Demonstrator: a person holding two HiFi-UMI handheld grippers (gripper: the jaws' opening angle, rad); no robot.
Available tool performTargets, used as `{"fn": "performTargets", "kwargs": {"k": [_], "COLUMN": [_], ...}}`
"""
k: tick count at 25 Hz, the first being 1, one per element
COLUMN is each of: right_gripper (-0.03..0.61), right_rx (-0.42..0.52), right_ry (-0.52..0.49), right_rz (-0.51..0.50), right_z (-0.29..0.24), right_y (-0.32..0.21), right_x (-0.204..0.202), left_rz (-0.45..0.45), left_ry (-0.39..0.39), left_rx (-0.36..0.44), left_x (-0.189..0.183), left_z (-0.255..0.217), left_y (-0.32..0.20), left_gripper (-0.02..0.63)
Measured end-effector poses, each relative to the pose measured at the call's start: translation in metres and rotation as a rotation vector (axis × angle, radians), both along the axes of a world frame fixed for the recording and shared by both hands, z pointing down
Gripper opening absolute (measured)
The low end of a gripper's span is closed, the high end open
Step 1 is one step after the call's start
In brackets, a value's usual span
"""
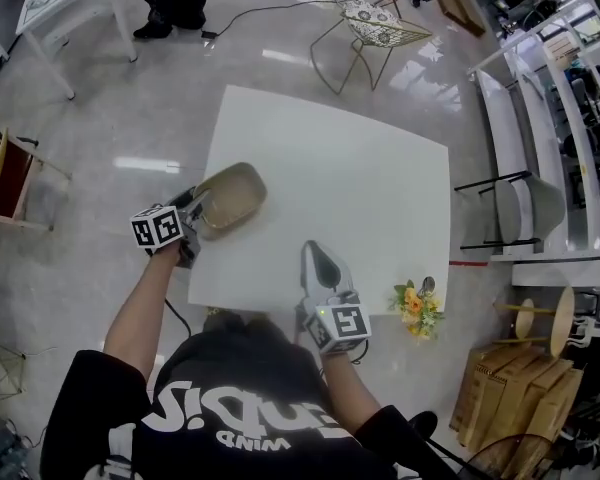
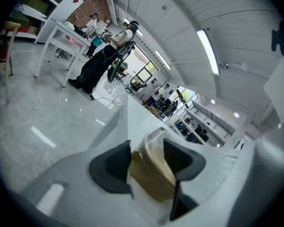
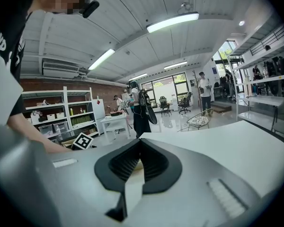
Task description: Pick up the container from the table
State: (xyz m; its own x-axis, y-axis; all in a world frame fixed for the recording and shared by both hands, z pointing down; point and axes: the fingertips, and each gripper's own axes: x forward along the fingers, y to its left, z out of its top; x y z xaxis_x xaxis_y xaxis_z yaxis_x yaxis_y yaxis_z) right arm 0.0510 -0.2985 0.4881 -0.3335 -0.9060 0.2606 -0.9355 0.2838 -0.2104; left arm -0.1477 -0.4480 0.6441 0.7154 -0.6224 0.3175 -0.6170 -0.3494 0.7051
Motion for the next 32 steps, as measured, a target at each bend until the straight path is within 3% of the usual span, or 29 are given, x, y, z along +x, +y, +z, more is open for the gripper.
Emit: {"fn": "performTargets", "kwargs": {"k": [21,32], "right_gripper": [-0.002,-0.002], "right_rx": [0.009,0.02], "right_ry": [-0.001,0.011], "right_rz": [0.021,0.003], "right_z": [-0.008,-0.004], "right_y": [0.009,0.03], "right_x": [0.017,0.041], "left_rz": [-0.004,-0.046], "left_ry": [0.032,0.026], "left_rx": [0.049,0.137], "left_x": [0.012,0.031], "left_z": [-0.039,-0.085], "left_y": [0.011,0.039], "left_gripper": [0.161,0.144]}}
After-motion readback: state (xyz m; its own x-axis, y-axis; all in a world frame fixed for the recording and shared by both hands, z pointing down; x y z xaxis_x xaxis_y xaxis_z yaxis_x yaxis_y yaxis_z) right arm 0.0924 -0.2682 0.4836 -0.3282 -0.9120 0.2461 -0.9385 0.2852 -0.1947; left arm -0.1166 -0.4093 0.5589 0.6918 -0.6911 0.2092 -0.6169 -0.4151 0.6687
